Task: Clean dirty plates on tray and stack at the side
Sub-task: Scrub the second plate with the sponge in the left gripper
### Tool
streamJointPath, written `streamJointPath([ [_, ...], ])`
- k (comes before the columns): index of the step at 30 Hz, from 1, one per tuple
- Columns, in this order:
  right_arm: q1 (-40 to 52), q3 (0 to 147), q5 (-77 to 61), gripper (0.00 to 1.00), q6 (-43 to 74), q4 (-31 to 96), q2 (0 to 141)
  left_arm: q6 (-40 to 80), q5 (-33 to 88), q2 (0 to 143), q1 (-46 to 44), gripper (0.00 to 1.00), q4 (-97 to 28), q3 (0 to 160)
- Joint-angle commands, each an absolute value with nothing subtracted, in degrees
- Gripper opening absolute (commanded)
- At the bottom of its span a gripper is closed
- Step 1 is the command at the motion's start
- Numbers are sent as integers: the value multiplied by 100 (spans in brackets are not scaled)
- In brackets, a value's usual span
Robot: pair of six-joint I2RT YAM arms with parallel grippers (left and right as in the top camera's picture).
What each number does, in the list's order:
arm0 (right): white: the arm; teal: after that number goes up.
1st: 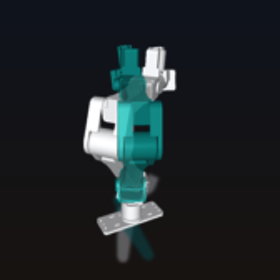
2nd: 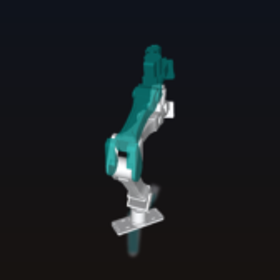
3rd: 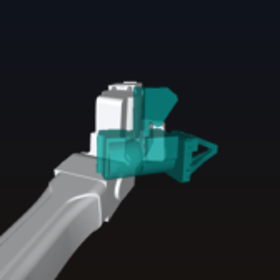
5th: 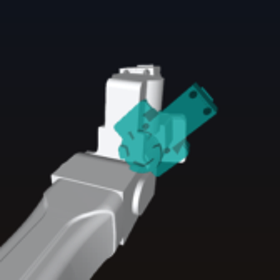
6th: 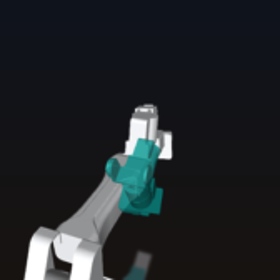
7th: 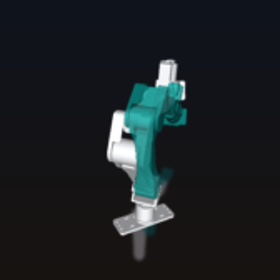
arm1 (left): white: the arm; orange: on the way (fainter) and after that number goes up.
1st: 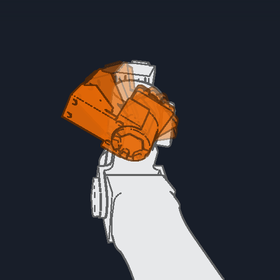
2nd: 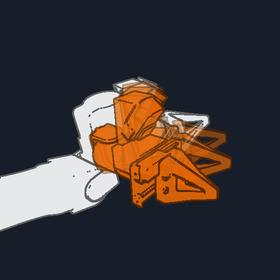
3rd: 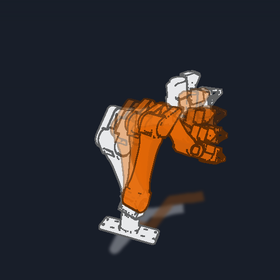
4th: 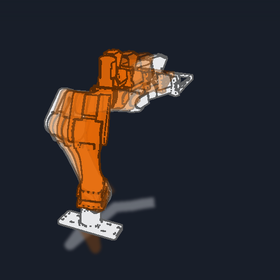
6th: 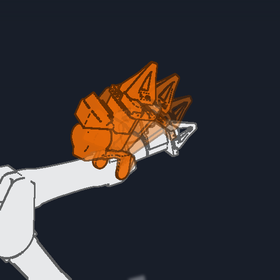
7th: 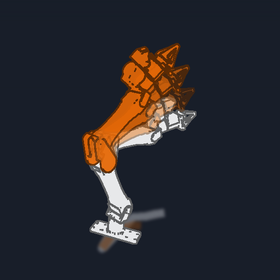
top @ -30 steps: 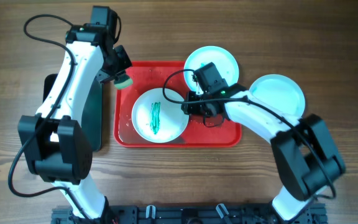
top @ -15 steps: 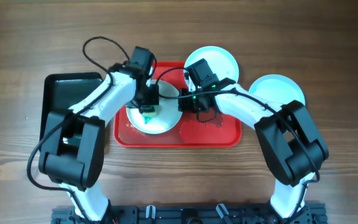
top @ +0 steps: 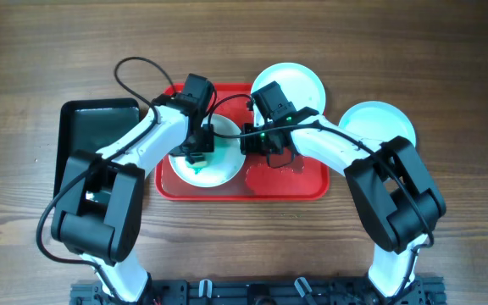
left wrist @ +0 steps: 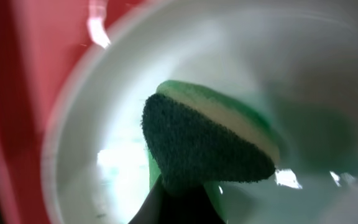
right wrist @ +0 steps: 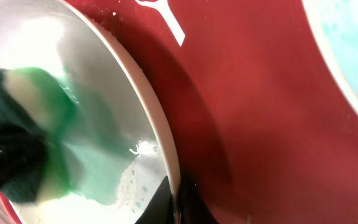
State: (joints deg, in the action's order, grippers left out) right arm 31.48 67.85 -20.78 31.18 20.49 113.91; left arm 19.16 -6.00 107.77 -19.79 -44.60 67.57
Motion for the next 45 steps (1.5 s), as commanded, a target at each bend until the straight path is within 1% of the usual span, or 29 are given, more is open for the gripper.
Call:
streamJointPath([
  [1, 3133, 6871, -2228, 4, 3013, 2038, 11465, 2596, -2043, 10831, -1890, 4, -4523, 6687],
  [3, 3133, 6869, -2228, 4, 3015, 2040, 11465, 2383, -1855, 10831, -1890, 4, -4355, 6687],
  [5, 3133, 6869, -2226, 4, 3015, 2038, 11465, 1374, -615, 10831, -1890, 4, -4007, 6687],
  [7, 3133, 6869, -2226, 4, 3013, 2056, 11465, 75, 1769, 10831, -1890, 4, -3920, 6687],
  [8, 3133, 6869, -2226, 4, 3011, 2058, 11465, -226, 2390, 10831, -1890, 4, -4034, 6687],
  [9, 3133, 6869, -2209, 4, 3013, 2058, 11465, -410, 2709, 10831, -1890, 4, -4213, 6687],
  [11, 3133, 6869, -2206, 4, 3011, 2056, 11465, -742, 2895, 10831, -1890, 4, -4746, 6687],
  [12, 3133, 6869, -2206, 4, 3011, 2056, 11465, -906, 2893, 10831, -1890, 4, -4971, 6687],
  [13, 3133, 6869, -2209, 4, 3011, 2056, 11465, -965, 2467, 10831, -1855, 4, -5177, 6687],
  [15, 3133, 6869, -2209, 5, 3011, 2058, 11465, -45, 941, 10831, -1824, 4, -5041, 6687],
  [17, 3133, 6869, -2209, 4, 3011, 2058, 11465, 1470, -1306, 10831, -1820, 4, -4751, 6687],
  [18, 3133, 6869, -2209, 4, 3011, 2058, 11465, 1855, -1846, 10833, -1820, 4, -4515, 6685],
  [20, 3133, 6869, -2209, 5, 3000, 2060, 11465, 2045, -1949, 10833, -1820, 4, -3977, 6685],
  [22, 3133, 6869, -2209, 4, 3002, 2060, 11465, 2423, -2112, 10833, -1822, 4, -3754, 6685],
  [24, 3133, 6869, -2209, 4, 3000, 2060, 11465, 2683, -1968, 10833, -1828, 4, -3673, 6685],
  [25, 3133, 6869, -2209, 4, 3000, 2058, 11465, 2329, -1363, 10833, -1863, 4, -3675, 6685],
  [27, 3133, 6869, -2209, 4, 3004, 2056, 11465, 904, 845, 10833, -1940, 4, -3656, 6685],
  [28, 3133, 6869, -2209, 4, 3000, 2053, 11465, 469, 1927, 10833, -1968, 4, -3656, 6685],
  [29, 3133, 6869, -2209, 4, 3000, 2053, 11465, 368, 2309, 10833, -1977, 4, -3651, 6685],
  [30, 3133, 6869, -2211, 4, 3000, 2053, 11465, 296, 2969, 10833, -1994, 4, -3627, 6685],
  [31, 3133, 6869, -2211, 4, 3000, 2056, 11465, 298, 3186, 10833, -1994, 4, -3616, 6685],
  [34, 3133, 6869, -2211, 4, 3000, 2058, 11465, 342, 3173, 10833, -1997, 4, -3695, 6685],
  [35, 3133, 6869, -2211, 4, 2998, 2058, 11465, 353, 2864, 10833, -1997, 4, -3778, 6685],
  [37, 3133, 6869, -2211, 4, 3000, 2058, 11465, 932, 1780, 10833, -1997, 4, -3820, 6685],
  [38, 3133, 6869, -2213, 4, 3000, 2058, 11465, 1492, 718, 10833, -1997, 4, -3830, 6685],
  [40, 3133, 6869, -2213, 4, 3000, 2058, 11465, 2163, -609, 10833, -1997, 4, -3811, 6685],
  [42, 3133, 6869, -2213, 4, 3000, 2056, 11465, 2600, -1441, 10833, -1999, 4, -3603, 6685],
  [43, 3133, 6869, -2215, 4, 3002, 2056, 11465, 2622, -1553, 10833, -1999, 4, -3354, 6685],
  [45, 3133, 6869, -2213, 4, 3000, 2058, 11465, 2622, -1323, 10833, -2014, 4, -2945, 6685],
])
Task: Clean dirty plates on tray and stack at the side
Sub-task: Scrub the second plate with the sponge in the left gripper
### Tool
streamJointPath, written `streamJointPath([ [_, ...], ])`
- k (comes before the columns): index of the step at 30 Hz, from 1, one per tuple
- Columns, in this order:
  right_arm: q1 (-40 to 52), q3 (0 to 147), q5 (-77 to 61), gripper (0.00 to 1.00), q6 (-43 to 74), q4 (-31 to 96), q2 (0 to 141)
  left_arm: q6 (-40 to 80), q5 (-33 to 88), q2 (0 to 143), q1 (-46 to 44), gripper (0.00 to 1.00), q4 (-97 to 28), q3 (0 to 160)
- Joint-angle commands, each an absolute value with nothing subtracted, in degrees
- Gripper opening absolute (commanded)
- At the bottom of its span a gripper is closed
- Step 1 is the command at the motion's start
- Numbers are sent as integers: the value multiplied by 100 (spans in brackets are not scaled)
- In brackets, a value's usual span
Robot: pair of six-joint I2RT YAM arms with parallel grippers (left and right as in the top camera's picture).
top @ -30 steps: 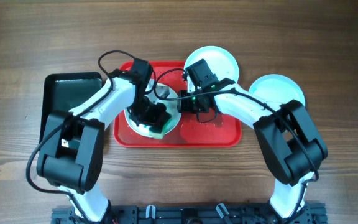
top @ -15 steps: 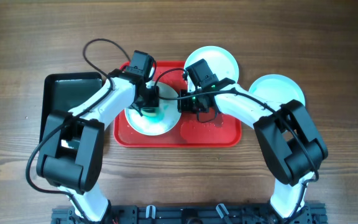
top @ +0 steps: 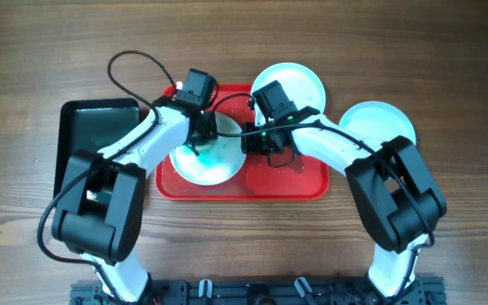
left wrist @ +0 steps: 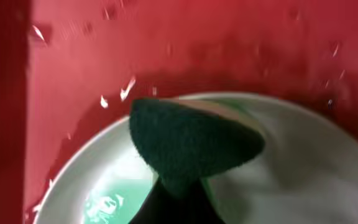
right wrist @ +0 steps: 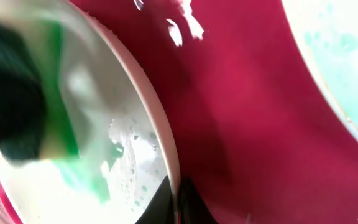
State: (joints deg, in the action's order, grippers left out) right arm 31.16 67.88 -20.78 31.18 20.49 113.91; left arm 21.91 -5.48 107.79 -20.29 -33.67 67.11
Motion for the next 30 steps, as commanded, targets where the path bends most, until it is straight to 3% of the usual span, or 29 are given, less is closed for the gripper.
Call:
streamJointPath([
  [1, 3133, 6869, -2213, 4, 3000, 2058, 11465, 2615, -869, 10833, -2038, 4, -2851, 6685],
  [6, 3133, 6869, -2213, 4, 2998, 2056, 11465, 1249, 1719, 10833, -2268, 4, -3083, 6681],
  [11, 3133, 6869, -2213, 4, 2998, 2056, 11465, 320, 2338, 10833, -2502, 4, -3607, 6681],
  [13, 3133, 6869, -2213, 4, 2998, 2058, 11465, 692, 1507, 10833, -2480, 4, -3649, 6681],
  [18, 3133, 6869, -2231, 4, 2998, 2056, 11465, 2899, -2838, 10833, -2480, 4, -4294, 6681],
  [22, 3133, 6869, -2231, 4, 2998, 2056, 11465, 3393, -3267, 10833, -2493, 4, -4475, 6681],
  [23, 3133, 6869, -2231, 4, 2995, 2056, 11465, 3391, -3133, 10833, -2499, 4, -4484, 6681],
  [28, 3133, 6869, -2231, 4, 2998, 2049, 11465, 576, 1879, 10833, -2502, 4, -4641, 6681],
  [30, 3133, 6869, -2237, 4, 2995, 2056, 11465, 320, 2915, 10833, -2502, 4, -4602, 6681],
])
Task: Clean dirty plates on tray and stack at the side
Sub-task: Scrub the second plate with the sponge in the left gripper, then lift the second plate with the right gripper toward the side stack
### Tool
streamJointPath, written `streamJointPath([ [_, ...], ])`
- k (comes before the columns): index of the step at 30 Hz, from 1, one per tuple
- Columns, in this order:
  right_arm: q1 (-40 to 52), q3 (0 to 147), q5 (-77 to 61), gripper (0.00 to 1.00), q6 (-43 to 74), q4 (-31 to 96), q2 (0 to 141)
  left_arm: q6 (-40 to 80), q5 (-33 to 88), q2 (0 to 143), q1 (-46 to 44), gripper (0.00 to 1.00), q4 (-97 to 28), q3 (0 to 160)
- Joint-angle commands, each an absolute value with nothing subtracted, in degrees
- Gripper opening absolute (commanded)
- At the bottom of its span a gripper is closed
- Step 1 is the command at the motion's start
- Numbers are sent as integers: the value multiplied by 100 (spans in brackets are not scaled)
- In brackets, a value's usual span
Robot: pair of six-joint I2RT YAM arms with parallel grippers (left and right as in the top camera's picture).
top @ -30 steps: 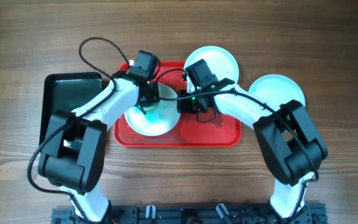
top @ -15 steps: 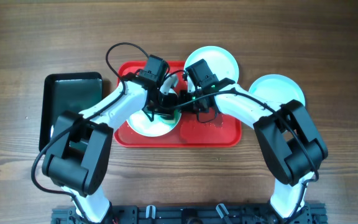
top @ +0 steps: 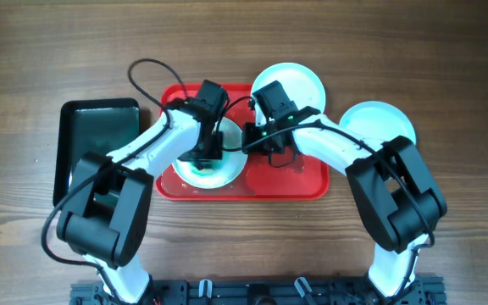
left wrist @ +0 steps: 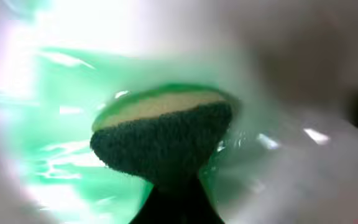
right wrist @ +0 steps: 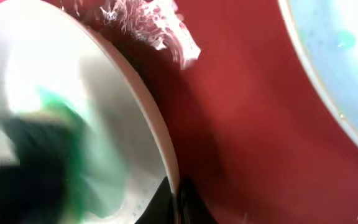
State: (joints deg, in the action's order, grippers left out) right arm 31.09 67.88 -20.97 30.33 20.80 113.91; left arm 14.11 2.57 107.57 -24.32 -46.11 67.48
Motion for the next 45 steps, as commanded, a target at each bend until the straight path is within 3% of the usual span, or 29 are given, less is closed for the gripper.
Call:
streamJointPath([
  [1, 3133, 6869, -2257, 4, 2998, 2053, 11465, 325, 2908, 10833, -2502, 4, -4438, 6681],
  [4, 3133, 6869, -2298, 4, 2995, 2058, 11465, 773, 2357, 10833, -2497, 4, -3581, 6681],
  [8, 3133, 6869, -2298, 4, 2993, 2060, 11465, 1892, 62, 10844, -2497, 4, -2606, 6681],
  [12, 3133, 6869, -2300, 4, 2976, 2058, 11465, 2161, -1500, 10857, -2495, 4, -2888, 6665],
  [15, 3133, 6869, -2307, 4, 2976, 2058, 11465, 3000, -2272, 10857, -2495, 4, -3710, 6665],
  [19, 3133, 6869, -2322, 4, 2954, 2060, 11465, 3358, -1671, 10857, -2491, 4, -4818, 6665],
  [21, 3133, 6869, -2322, 4, 2954, 2058, 11465, 2390, -187, 10855, -2493, 4, -5081, 6665],
  [24, 3133, 6869, -2364, 4, 2950, 2056, 11465, 779, 2353, 10855, -2493, 4, -4888, 6665],
  [27, 3133, 6869, -2408, 4, 2908, 2058, 11465, 794, 2523, 10855, -2491, 4, -3994, 6665],
  [29, 3133, 6869, -2408, 4, 2904, 2060, 11465, 1275, 1992, 10855, -2486, 4, -3358, 6665],
  [30, 3133, 6869, -2408, 4, 2906, 2060, 11465, 1859, 1157, 10855, -2486, 4, -3129, 6665],
  [35, 3133, 6869, -2408, 4, 2886, 2060, 11465, 3271, -1791, 10855, -2486, 4, -3212, 6665],
  [39, 3133, 6869, -2408, 4, 2886, 2060, 11465, 3393, -2429, 10855, -2486, 4, -3883, 6665],
  [41, 3133, 6869, -2493, 4, 2858, 2060, 11465, 3312, -1616, 10855, -2486, 4, -4477, 6665],
  [45, 3133, 6871, -2864, 4, 2849, 2285, 11461, 1970, 2126, 10785, -2274, 4, -4781, 6840],
])
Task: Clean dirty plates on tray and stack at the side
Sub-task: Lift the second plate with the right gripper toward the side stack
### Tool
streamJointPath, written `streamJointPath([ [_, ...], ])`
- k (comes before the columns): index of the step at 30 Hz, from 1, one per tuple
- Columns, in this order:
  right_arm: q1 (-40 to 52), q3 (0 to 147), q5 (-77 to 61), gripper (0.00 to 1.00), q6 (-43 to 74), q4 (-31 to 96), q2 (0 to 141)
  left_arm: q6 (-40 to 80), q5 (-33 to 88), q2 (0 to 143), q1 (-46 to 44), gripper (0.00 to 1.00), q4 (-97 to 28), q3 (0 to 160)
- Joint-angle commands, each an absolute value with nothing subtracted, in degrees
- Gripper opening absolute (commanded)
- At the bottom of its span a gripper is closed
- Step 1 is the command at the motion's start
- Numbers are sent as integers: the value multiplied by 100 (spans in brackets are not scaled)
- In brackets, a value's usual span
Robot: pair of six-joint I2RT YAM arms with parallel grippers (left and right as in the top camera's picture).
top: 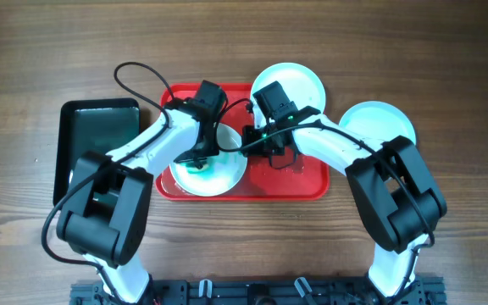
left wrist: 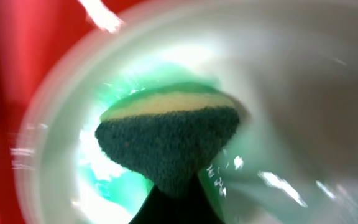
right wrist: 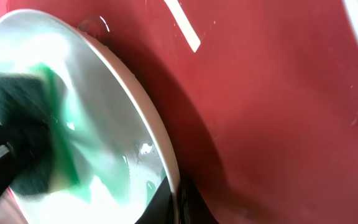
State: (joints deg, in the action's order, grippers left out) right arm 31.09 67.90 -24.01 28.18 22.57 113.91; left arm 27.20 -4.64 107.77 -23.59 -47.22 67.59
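Observation:
A white plate (top: 225, 174) smeared with green soap lies on the left half of the red tray (top: 303, 182). My left gripper (top: 200, 158) is shut on a green and yellow sponge (left wrist: 166, 140), pressed on the plate's inside (left wrist: 291, 112). My right gripper (right wrist: 176, 198) is shut on the plate's right rim (right wrist: 157, 146), one finger on each side of it. The sponge (right wrist: 17, 134) shows at the left of the right wrist view, over the soapy plate.
A white plate (top: 299, 83) lies at the tray's back right corner, half over its edge. Another pale plate (top: 379, 123) lies on the wooden table right of the tray. A black tray (top: 91, 140) sits left of the red one.
My left gripper with the sponge has shifted slightly left and toward the front on the plate. The right gripper keeps its hold on the plate's rim.
The left gripper held the sponge low in the plate at first, then at the plate's back rim near the tray floor, then in the plate's middle, and now left of centre. All along the right gripper stayed shut on the rim. Green soap has spread over the plate.

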Motion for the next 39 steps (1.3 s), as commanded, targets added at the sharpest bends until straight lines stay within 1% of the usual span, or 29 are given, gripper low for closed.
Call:
streamJointPath([
  [1, 3133, 6871, -2976, 4, 2840, 2377, 11450, 1970, 2276, 10694, -2145, 4, -4759, 6993],
  [5, 3133, 6871, -3046, 4, 2552, 2849, 11183, 1977, 2268, 10355, -1518, 4, -4582, 7813],
  [8, 3133, 6871, -2493, 4, 2436, 3339, 10744, 2156, 2224, 10344, -1063, 4, -4390, 8062],
  [10, 3133, 6871, -1806, 4, 2399, 3756, 10339, 2296, 1990, 10361, -847, 4, -4460, 8060],
  [14, 3133, 6871, 399, 4, 2397, 4617, 9343, 2298, 1356, 10372, -797, 4, -4591, 8060],
  [19, 3142, 6871, 1992, 4, 2403, 5068, 8976, 2359, 1227, 10379, -797, 4, -4589, 8060],
  [21, 3297, 6871, 2418, 4, 2408, 5065, 8971, 2359, 1210, 10388, -797, 4, -4591, 8060],
  [24, 4014, 6871, 3555, 4, 2418, 5063, 8971, 2359, 1208, 10388, -797, 4, -4591, 8060],
  [26, 4722, 6871, 4659, 4, 2423, 5037, 8971, 2359, 1208, 10388, -797, 4, -4591, 8060],
  [27, 5371, 6873, 5739, 4, 2589, 4987, 8971, 2359, 1208, 10388, -797, 4, -4591, 8060],
  [32, 6235, 6873, 7846, 4, 2488, 4698, 8971, 2359, 1208, 10388, -797, 4, -4595, 8060],
  [35, 6434, 6873, 8685, 4, 1785, 4147, 8971, 2359, 1208, 10388, -797, 4, -4593, 8060],
  [37, 6445, 6873, 8713, 4, 884, 3498, 8971, 2359, 1208, 10388, -797, 4, -4595, 8060],
  [39, 6445, 6873, 8713, 4, 495, 3061, 8971, 2359, 1208, 10388, -797, 4, -4595, 8060],
])
